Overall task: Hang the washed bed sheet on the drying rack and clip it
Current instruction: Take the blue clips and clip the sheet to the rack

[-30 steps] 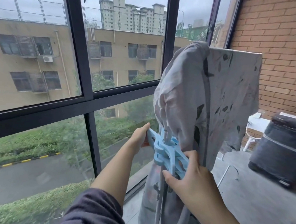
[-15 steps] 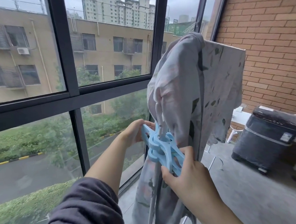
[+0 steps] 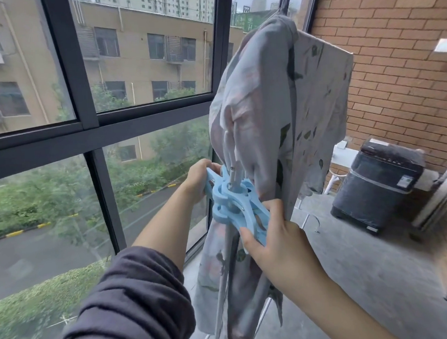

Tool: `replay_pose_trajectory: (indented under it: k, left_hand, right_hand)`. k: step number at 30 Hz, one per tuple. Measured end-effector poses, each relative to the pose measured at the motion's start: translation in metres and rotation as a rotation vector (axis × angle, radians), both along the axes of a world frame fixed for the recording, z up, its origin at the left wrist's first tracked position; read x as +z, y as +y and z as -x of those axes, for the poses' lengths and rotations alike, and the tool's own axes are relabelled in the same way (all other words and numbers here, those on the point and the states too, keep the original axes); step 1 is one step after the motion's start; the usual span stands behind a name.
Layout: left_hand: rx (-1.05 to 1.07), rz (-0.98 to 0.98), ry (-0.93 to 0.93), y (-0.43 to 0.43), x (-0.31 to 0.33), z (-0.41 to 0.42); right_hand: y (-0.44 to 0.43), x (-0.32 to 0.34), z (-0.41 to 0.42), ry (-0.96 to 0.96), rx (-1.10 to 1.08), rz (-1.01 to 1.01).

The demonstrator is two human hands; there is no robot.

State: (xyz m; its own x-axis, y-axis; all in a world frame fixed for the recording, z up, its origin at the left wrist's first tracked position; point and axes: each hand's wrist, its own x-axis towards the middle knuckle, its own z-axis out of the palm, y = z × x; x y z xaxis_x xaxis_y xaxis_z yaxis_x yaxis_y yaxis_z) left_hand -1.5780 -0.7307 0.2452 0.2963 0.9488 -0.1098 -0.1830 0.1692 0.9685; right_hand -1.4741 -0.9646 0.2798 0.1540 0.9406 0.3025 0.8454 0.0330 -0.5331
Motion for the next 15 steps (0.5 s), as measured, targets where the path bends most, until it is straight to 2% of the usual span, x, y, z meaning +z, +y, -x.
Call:
replay_pose_trajectory:
  k: [5,15]
  left_hand:
    - [0.307,0.082,-0.071,0.009,-0.002,-0.002]
    - [0.456,0.060,-0.046,0.001,0.003,0.008]
  right_hand:
    - [-0.007,-0.002,-0.004,0.037,0.013,0.016]
    - [-0.031,-0.001,-0.007,0.065,0.071,-0.023]
